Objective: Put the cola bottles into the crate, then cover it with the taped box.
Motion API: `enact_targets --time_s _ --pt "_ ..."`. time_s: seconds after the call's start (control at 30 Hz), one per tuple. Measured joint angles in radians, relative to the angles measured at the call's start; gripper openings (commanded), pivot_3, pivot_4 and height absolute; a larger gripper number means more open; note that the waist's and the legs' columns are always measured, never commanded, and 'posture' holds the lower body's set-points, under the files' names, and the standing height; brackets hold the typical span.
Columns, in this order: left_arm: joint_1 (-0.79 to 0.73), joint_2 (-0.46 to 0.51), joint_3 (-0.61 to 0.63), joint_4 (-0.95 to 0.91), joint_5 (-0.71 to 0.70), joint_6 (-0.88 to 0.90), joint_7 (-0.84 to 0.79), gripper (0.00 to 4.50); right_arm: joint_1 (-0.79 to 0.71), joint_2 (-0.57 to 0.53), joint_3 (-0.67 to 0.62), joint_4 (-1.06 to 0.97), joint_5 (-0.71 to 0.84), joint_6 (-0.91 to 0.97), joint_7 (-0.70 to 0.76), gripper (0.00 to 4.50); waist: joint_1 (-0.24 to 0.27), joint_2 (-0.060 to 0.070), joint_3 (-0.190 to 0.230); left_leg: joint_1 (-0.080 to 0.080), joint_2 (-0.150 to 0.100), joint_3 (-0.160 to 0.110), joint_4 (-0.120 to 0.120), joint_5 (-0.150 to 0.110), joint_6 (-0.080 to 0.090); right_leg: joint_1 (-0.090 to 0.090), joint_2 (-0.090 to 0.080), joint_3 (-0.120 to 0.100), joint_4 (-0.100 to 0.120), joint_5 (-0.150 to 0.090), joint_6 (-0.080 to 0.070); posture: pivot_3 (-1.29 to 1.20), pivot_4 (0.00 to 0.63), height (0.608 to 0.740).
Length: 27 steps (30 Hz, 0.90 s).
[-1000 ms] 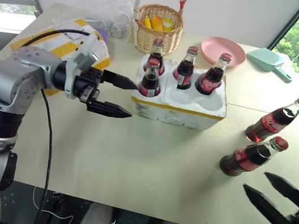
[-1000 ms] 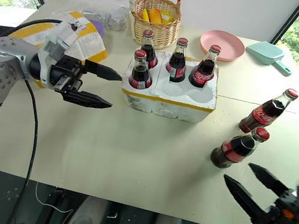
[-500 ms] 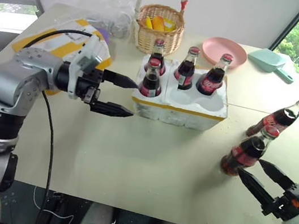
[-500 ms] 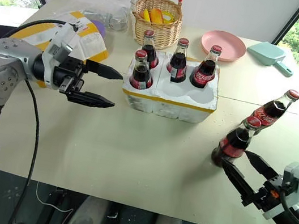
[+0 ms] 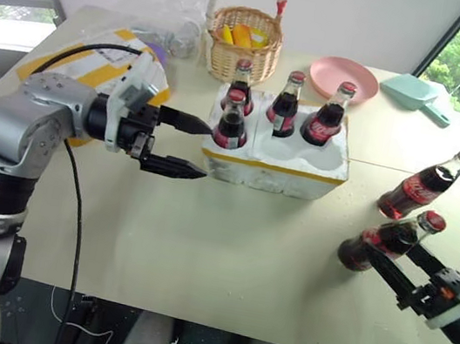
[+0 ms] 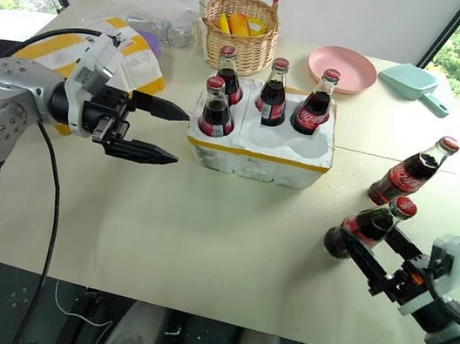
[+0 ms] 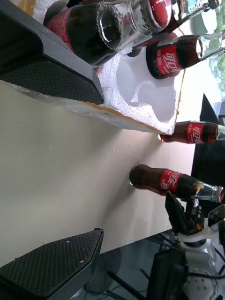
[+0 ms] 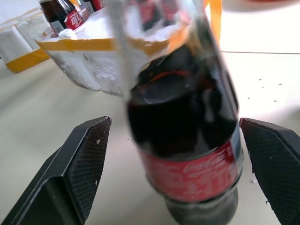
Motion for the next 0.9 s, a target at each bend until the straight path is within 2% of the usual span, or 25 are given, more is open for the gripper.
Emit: enact_targets --time_s 0.2,0.27,0.37,0.53,0.67,0.77,0.9 --pt "0.000 0.000 0.000 -0.014 -0.002 0.003 0.010 4.43 -0.060 0.000 0.056 0.054 -0.033 -0.015 -0.025 4.50 0.000 0.000 0.000 0.000 0.000 0.000 0.000 0.000 0.000 0.000 0.000 0.000 0.000 0.000 0.000 0.00 0.150 0.740" --pt "0.000 -0.001 0.000 -0.019 -0.004 0.008 0.012 4.50 -0.065 0.000 0.058 0.064 -0.034 -0.015 -0.028 3.97 0.000 0.000 0.000 0.000 0.000 0.000 0.000 0.000 0.000 0.000 0.000 0.000 0.000 0.000 0.000 0.00 0.150 0.740" --pt "0.000 -0.003 0.000 -0.022 -0.022 0.019 0.015 4.50 -0.075 -0.003 0.049 0.068 -0.037 -0.028 -0.032 2.87 0.000 0.000 0.000 0.000 0.000 0.000 0.000 0.000 0.000 0.000 0.000 0.000 0.000 0.000 0.000 0.00 0.150 0.740" --pt "0.000 -0.004 0.000 -0.032 -0.038 0.023 0.021 4.50 -0.076 -0.008 0.051 0.068 -0.031 -0.025 -0.031 2.85 -0.001 0.000 0.000 0.000 0.000 0.000 0.000 0.000 0.000 0.000 0.000 0.000 0.000 0.000 0.000 0.00 0.150 0.740" --pt "0.002 -0.005 0.000 -0.044 -0.043 0.023 0.024 4.50 -0.138 -0.069 0.044 0.059 0.038 0.029 -0.043 2.85 -0.005 0.002 0.001 0.000 0.000 0.001 0.000 0.000 0.000 -0.001 0.000 0.000 0.001 0.000 0.000 0.00 0.150 0.740" --pt "0.014 -0.007 0.000 -0.057 -0.043 0.022 0.030 4.50 -0.270 -0.136 0.037 0.048 0.135 0.079 -0.069 2.85 -0.015 0.003 0.002 0.000 0.000 0.000 0.000 0.000 0.000 -0.001 0.000 0.000 0.001 0.000 0.000 0.00 0.150 0.740" --pt "0.034 -0.018 0.001 -0.069 -0.045 0.022 0.043 4.50 -0.536 -0.207 0.065 0.030 0.236 0.122 -0.120 2.85 -0.026 0.003 0.002 0.000 0.000 0.000 -0.001 0.000 -0.001 -0.001 0.001 0.000 0.001 0.000 0.000 0.00 0.150 0.740"
